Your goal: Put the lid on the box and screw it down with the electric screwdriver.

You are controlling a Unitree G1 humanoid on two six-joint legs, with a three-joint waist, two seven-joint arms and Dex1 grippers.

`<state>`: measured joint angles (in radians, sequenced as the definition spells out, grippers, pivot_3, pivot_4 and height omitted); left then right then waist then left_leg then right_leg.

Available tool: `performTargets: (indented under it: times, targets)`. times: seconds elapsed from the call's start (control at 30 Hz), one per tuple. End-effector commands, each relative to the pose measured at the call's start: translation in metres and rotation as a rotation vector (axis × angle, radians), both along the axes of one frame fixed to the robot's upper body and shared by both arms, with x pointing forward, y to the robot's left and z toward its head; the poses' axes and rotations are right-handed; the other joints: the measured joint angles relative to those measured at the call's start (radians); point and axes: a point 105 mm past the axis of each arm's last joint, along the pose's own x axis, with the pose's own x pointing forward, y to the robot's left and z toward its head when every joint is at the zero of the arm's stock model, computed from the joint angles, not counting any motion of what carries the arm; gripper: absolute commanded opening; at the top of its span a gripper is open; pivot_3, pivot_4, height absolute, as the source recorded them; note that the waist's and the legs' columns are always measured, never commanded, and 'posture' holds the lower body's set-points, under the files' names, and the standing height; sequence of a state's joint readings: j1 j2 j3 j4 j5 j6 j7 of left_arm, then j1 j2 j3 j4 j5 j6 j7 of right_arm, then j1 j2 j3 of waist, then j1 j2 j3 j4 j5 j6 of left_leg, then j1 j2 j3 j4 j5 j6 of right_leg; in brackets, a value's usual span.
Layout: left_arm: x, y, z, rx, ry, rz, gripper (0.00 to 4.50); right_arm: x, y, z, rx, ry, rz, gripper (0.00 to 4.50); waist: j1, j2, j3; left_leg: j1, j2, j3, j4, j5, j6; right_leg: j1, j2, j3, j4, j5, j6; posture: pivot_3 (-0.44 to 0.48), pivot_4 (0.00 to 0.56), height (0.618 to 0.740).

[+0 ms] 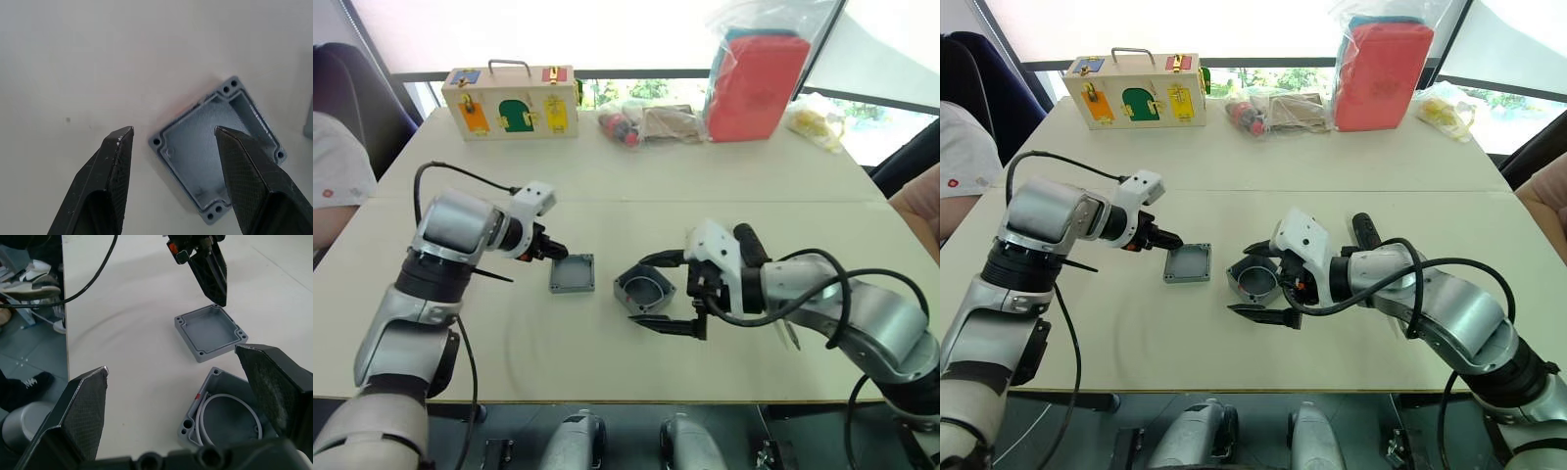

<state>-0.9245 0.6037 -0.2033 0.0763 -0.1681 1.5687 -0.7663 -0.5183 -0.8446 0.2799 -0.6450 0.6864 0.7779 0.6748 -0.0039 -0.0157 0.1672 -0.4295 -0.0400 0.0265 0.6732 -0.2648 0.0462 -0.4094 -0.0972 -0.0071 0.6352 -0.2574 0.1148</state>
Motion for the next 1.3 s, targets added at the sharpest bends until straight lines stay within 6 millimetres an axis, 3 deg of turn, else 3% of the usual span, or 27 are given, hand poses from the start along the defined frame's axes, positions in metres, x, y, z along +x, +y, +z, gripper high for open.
performTargets:
  times: [0.03, 0.27, 0.4, 0.53, 0.6, 0.73, 0.83, 0.9, 0.93, 1.1, 1.3]
  targets:
    - [-0.006, 0.001, -0.011, 0.026, 0.019, 0.037, 2.68, -0.002, 0.001, 0.002, -0.014, -0.049, 0.009, 4.50, 0.002, 0.000, 0.000, 0.000, 0.000, 0.000, 0.000, 0.000, 0.000, 0.000, 0.000, 0.000, 0.000, 0.000, 0.000, 0.000, 0.150, 0.740]
    - [-0.008, -0.003, -0.048, 0.056, 0.065, 0.075, 2.68, -0.005, 0.002, 0.003, 0.011, -0.041, -0.019, 4.50, 0.021, 0.004, -0.003, 0.003, 0.000, 0.000, -0.001, 0.003, -0.007, 0.001, -0.002, 0.001, 0.001, 0.000, 0.000, 0.000, 0.150, 0.740]
    - [-0.004, -0.005, -0.050, 0.055, 0.049, 0.078, 1.64, -0.006, 0.002, 0.004, 0.012, -0.040, -0.032, 4.50, 0.030, 0.007, -0.007, 0.005, -0.001, 0.000, -0.001, 0.002, -0.005, 0.004, -0.005, 0.000, 0.001, 0.001, -0.001, 0.000, 0.150, 0.740]
    - [-0.004, -0.006, -0.051, 0.041, 0.051, 0.091, 0.17, -0.005, -0.001, 0.004, 0.011, -0.035, -0.050, 4.50, 0.036, 0.008, -0.008, 0.006, -0.001, 0.000, -0.003, 0.002, -0.005, 0.003, -0.006, 0.000, 0.000, 0.001, -0.002, 0.000, 0.150, 0.740]
    - [-0.002, -0.008, -0.048, 0.012, 0.035, 0.106, 0.02, -0.004, -0.004, 0.003, 0.007, -0.029, -0.065, 4.50, 0.040, 0.009, -0.008, 0.006, -0.001, 0.000, -0.005, 0.002, -0.006, 0.002, -0.006, 0.000, 0.000, 0.001, -0.002, 0.000, 0.150, 0.740]
    - [0.031, -0.018, -0.003, -0.153, -0.249, 0.109, 0.02, 0.015, -0.005, 0.010, 0.168, 0.045, -0.181, 4.50, 0.044, 0.008, -0.008, 0.006, -0.001, 0.000, -0.006, 0.003, -0.007, 0.002, -0.006, 0.000, -0.001, 0.001, -0.002, 0.000, 0.150, 0.740]
    - [0.054, -0.030, 0.065, -0.324, -0.580, 0.052, 0.02, 0.045, -0.012, 0.029, 0.385, 0.123, -0.323, 4.50, 0.042, 0.005, -0.007, 0.003, -0.001, -0.001, -0.006, 0.004, -0.009, -0.001, -0.006, -0.001, -0.001, 0.003, -0.004, 0.000, 0.150, 0.740]
    - [0.054, -0.042, 0.108, -0.469, -0.739, 0.000, 0.02, 0.065, -0.015, 0.047, 0.537, 0.193, -0.391, 4.50, 0.041, 0.005, -0.006, 0.000, -0.001, 0.000, -0.007, 0.007, -0.015, -0.004, -0.006, -0.001, -0.001, 0.003, -0.004, 0.000, 0.150, 0.740]
    - [0.052, -0.046, 0.118, -0.514, -0.769, -0.015, 0.02, 0.072, -0.016, 0.054, 0.585, 0.216, -0.403, 4.50, 0.041, 0.005, -0.006, -0.001, -0.001, 0.000, -0.007, 0.008, -0.015, -0.005, -0.005, -0.001, -0.001, 0.003, -0.005, 0.000, 0.150, 0.740]
    - [0.044, -0.069, 0.124, -0.547, -0.822, -0.127, 0.02, 0.093, -0.021, 0.078, 0.688, 0.266, -0.446, 4.50, 0.029, 0.007, -0.007, -0.001, -0.001, 0.002, -0.009, 0.008, -0.015, -0.005, -0.005, 0.000, -0.003, 0.003, -0.005, 0.000, 0.150, 0.740]
    - [0.034, -0.086, 0.125, -0.569, -0.844, -0.208, 0.02, 0.099, -0.024, 0.080, 0.706, 0.300, -0.456, 4.50, 0.011, 0.006, -0.007, -0.001, -0.001, 0.002, -0.009, 0.008, -0.015, -0.006, -0.001, -0.001, -0.001, 0.003, -0.005, 0.000, 0.150, 0.740]
